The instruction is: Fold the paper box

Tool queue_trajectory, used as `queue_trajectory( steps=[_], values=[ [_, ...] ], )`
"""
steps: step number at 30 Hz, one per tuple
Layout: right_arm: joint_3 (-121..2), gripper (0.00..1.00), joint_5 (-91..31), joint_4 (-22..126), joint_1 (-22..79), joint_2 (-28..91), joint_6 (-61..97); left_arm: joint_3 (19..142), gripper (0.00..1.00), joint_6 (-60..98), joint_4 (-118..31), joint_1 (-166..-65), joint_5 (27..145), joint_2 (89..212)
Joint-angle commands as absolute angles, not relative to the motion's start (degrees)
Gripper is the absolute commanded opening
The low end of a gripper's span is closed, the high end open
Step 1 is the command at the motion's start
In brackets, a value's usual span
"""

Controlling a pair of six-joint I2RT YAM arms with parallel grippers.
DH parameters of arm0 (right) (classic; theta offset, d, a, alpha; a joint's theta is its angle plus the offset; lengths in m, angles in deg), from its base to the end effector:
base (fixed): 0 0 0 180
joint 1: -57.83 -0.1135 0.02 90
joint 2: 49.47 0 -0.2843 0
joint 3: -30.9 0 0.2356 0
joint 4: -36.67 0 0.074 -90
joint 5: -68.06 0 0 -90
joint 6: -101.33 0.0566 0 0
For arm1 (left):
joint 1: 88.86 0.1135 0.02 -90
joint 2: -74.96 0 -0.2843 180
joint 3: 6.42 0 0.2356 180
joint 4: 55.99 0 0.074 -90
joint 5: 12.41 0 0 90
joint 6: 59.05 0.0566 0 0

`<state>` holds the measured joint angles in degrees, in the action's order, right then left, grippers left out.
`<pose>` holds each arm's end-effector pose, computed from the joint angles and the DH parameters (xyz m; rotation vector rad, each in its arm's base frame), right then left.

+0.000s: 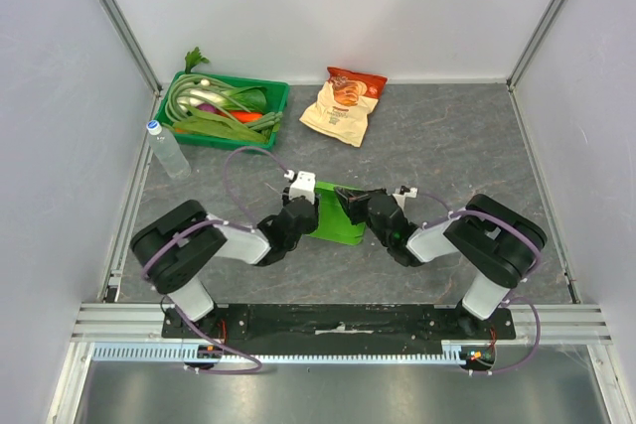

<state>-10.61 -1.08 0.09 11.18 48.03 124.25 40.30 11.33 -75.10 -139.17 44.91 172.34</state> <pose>0.2265 0.2105 0.1579 1.4359 1.6777 1.4541 0.2212 -0.2187 0.1496 0.2133 2.0194 -0.1610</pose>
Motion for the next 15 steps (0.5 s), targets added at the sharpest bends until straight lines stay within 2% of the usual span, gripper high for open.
queue_trajectory(
  steps=[1, 3, 8, 15],
  values=[
    [-10.22, 0.0, -2.51, 4.23, 11.52, 47.39, 121.89, 33.3, 0.57, 15.48, -83.68, -138.7, 54.3, 163.66],
    [-10.22, 0.0, -3.13, 3.79, 11.52, 47.83, 121.28, 28.66, 0.6, 15.22, -87.08, -138.52, 56.14, 158.75],
    [-9.69, 0.0, -2.6, 4.05, 11.52, 46.95, 119.09, 23.1, 0.61, 11.88, -84.84, -136.51, 58.78, 148.89],
    [-10.22, 0.11, -2.43, 8.35, 11.52, 44.49, 114.77, 21.52, 0.62, 8.45, -77.36, -131.58, 63.45, 139.04]
  ],
)
